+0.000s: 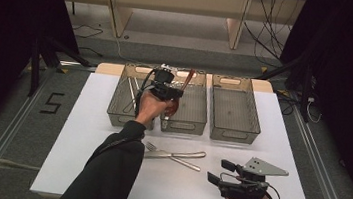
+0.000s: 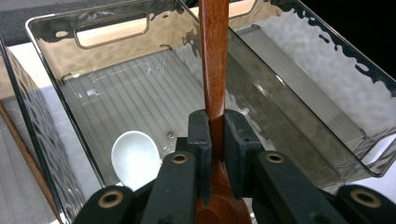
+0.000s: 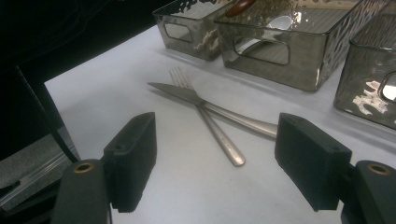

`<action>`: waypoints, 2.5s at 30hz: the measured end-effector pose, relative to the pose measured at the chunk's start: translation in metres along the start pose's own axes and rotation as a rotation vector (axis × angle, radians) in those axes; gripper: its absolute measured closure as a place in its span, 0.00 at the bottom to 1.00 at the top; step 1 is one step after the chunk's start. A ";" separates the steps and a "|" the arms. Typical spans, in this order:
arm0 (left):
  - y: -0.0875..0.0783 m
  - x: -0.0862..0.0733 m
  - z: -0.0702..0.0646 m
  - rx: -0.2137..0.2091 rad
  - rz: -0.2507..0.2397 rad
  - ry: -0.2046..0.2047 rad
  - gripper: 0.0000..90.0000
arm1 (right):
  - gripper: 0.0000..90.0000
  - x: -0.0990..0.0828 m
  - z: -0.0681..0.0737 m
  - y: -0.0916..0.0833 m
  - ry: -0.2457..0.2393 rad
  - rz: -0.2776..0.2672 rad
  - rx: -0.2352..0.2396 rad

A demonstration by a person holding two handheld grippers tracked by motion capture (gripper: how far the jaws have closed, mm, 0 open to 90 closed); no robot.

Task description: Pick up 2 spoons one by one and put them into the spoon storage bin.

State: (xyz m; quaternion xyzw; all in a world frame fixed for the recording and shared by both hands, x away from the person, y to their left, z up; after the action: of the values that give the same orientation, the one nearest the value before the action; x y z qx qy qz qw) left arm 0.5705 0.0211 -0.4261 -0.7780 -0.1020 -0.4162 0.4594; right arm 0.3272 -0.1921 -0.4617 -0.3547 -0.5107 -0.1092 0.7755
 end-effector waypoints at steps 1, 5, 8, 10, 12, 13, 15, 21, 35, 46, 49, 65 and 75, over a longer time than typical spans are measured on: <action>0.001 -0.001 0.001 -0.001 -0.002 -0.005 0.90 | 0.34 0.000 0.000 0.000 0.000 0.002 -0.001; 0.002 -0.002 0.000 0.002 -0.004 -0.005 0.89 | 0.34 0.000 0.000 0.000 0.003 0.004 0.000; 0.003 -0.002 0.000 0.013 -0.004 -0.010 0.86 | 0.34 0.000 0.000 0.000 0.003 0.004 0.000; 0.003 -0.001 0.000 0.031 0.007 -0.027 0.73 | 0.34 0.000 0.000 0.000 0.003 0.006 0.000; 0.000 0.000 0.000 0.029 0.000 -0.029 0.70 | 0.34 0.000 0.000 0.000 0.004 0.006 0.001; -0.002 0.000 0.001 0.029 0.004 -0.027 0.68 | 0.34 0.000 0.001 0.000 0.004 0.004 0.001; -0.006 0.000 0.001 0.029 0.013 -0.029 0.62 | 0.34 0.000 0.001 0.000 0.003 0.004 0.000; -0.030 -0.003 -0.001 0.010 0.015 -0.036 0.46 | 0.34 0.000 0.000 0.000 0.002 0.003 -0.003; -0.104 -0.059 -0.007 -0.044 -0.040 0.012 0.26 | 0.34 -0.001 0.000 0.002 0.002 0.010 -0.007; -0.134 -0.116 0.001 -0.054 -0.100 -0.006 0.20 | 0.34 -0.001 0.001 0.003 0.002 0.014 0.000; -0.140 -0.131 0.007 -0.053 -0.126 -0.031 0.19 | 0.34 -0.001 0.001 0.004 -0.001 0.016 0.000; -0.160 -0.173 0.010 -0.045 -0.189 -0.008 0.19 | 0.34 0.006 0.000 0.013 -0.018 0.031 0.015; -0.167 -0.188 0.011 -0.032 -0.201 0.010 0.19 | 0.34 0.018 -0.003 0.025 -0.043 0.071 0.028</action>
State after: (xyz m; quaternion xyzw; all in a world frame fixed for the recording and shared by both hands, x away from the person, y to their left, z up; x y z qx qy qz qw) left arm 0.3669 0.1646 -0.4630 -0.7688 -0.1707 -0.4658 0.4034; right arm 0.3511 -0.1728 -0.4580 -0.3639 -0.5157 -0.0667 0.7728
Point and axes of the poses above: each handheld gripper's, and its own axes: y roughly forward along the jaws, x roughly out of its top, z roughly to its left, the point moved 6 cm from there along y, roughly forward along the jaws
